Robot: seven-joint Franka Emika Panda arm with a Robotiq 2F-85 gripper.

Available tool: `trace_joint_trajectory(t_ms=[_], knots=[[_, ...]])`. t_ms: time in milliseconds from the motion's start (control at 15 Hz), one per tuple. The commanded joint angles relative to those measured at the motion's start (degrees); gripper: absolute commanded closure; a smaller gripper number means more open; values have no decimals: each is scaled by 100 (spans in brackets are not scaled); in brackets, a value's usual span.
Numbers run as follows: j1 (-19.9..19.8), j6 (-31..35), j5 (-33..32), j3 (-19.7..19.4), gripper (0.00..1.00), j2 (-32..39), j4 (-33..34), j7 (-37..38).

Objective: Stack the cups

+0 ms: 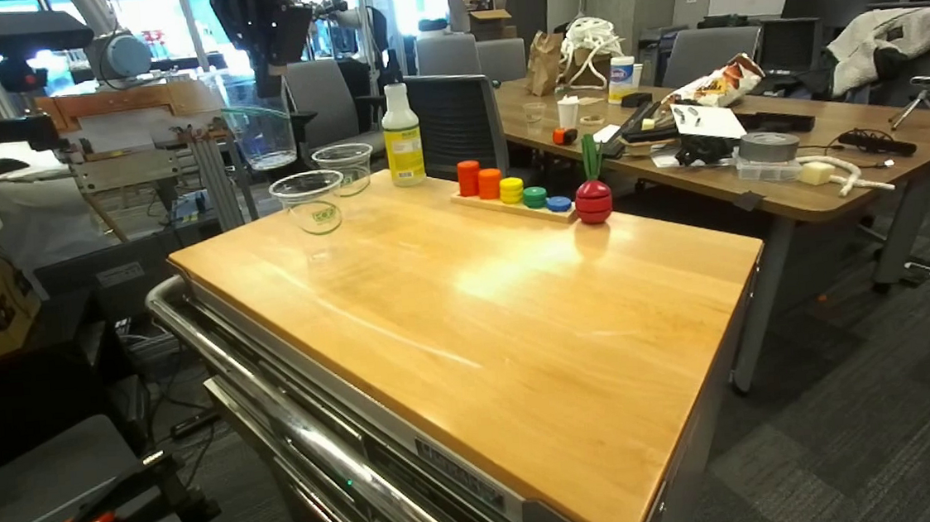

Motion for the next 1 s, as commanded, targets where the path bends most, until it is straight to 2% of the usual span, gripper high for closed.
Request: trace_joint_trajectory(t_ms=[0, 333, 933], knots=[[57, 346, 97, 69, 99, 219, 79, -105], [51, 829, 80, 95, 99, 547, 187, -125], [-9, 839, 104, -7, 99, 784, 140, -523]])
